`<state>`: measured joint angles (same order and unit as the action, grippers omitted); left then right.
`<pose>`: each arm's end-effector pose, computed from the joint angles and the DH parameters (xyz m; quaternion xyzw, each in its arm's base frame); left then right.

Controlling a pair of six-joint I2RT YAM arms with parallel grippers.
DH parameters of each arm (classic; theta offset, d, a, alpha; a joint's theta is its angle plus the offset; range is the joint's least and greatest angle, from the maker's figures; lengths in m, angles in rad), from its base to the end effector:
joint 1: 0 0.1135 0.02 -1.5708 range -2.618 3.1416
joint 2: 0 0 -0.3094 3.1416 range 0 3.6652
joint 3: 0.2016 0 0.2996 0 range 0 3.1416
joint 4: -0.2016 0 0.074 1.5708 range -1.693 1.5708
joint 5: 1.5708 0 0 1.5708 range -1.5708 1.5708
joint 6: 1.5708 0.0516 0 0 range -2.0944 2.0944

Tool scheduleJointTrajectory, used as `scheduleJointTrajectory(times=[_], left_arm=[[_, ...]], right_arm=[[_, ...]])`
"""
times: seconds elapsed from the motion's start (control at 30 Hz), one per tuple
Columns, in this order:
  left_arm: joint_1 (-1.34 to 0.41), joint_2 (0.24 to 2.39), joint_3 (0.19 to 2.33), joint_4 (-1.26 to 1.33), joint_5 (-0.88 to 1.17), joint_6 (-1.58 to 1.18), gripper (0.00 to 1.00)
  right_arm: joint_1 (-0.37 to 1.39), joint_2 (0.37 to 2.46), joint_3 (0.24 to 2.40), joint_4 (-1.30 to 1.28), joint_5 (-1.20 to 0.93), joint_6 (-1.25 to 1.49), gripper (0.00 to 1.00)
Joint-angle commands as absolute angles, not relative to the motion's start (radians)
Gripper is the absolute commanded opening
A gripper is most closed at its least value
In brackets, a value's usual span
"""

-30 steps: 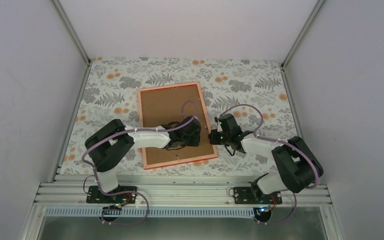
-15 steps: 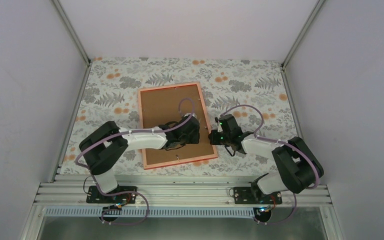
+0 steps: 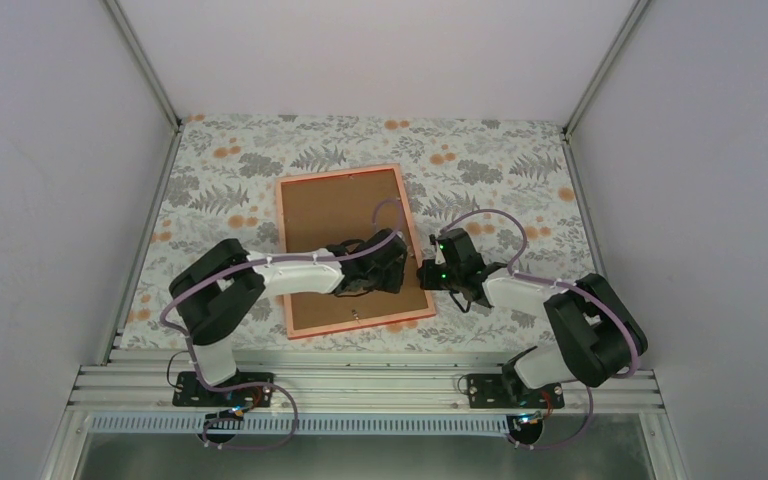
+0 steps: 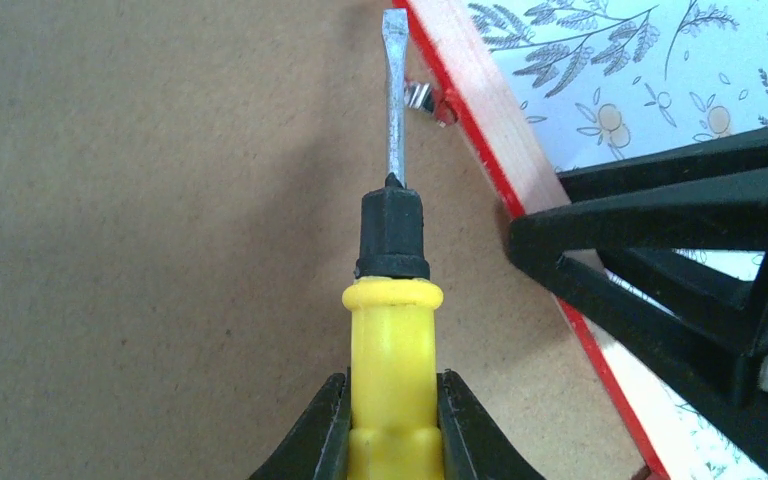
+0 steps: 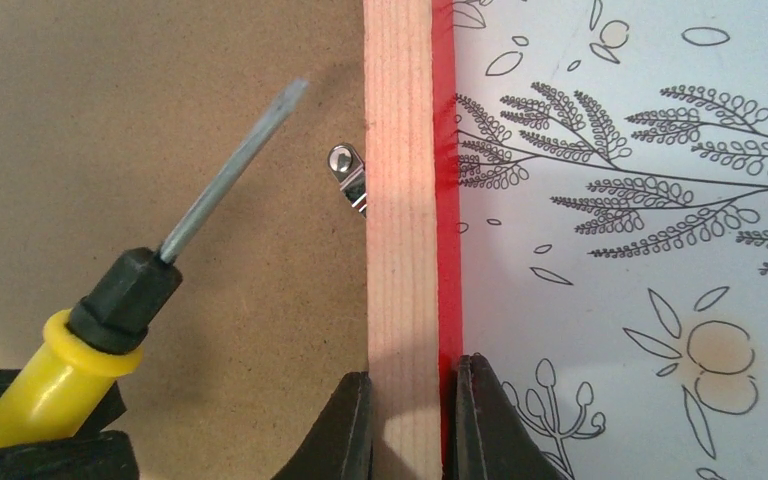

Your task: Take the photo out of the frame

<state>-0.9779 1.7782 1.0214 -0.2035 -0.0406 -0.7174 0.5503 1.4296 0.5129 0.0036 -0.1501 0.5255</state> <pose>0.2310 -0.3391 0.1555 0.1178 0.9463 -0.2125 0.2133 0.2339 0.1525 0.1244 -0.0359 0.9434 0.2259 0.2402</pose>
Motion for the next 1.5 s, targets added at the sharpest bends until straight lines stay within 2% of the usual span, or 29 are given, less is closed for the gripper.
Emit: scheduleJointTrajectory(times=[0.0,0.67,1.47], left_arm=[[-0.970,1.812,1.093,-0.283,-0.030,-0.606,0.03],[-0.939,1.875,1.248,-0.521,-0.081,-0.273,0.02],[-0.962,1.928,1.324,-0.591,-0.068,-0.202,0.02]], right_arm=[[0.558,1.432,0.521,-0.052,-0.170,0.531,0.04],[0.556,1.473,0.548,-0.060,-0.202,0.463,0.04],[0.554,1.447,0.541,-0.064,-0.183,0.468,0.04]])
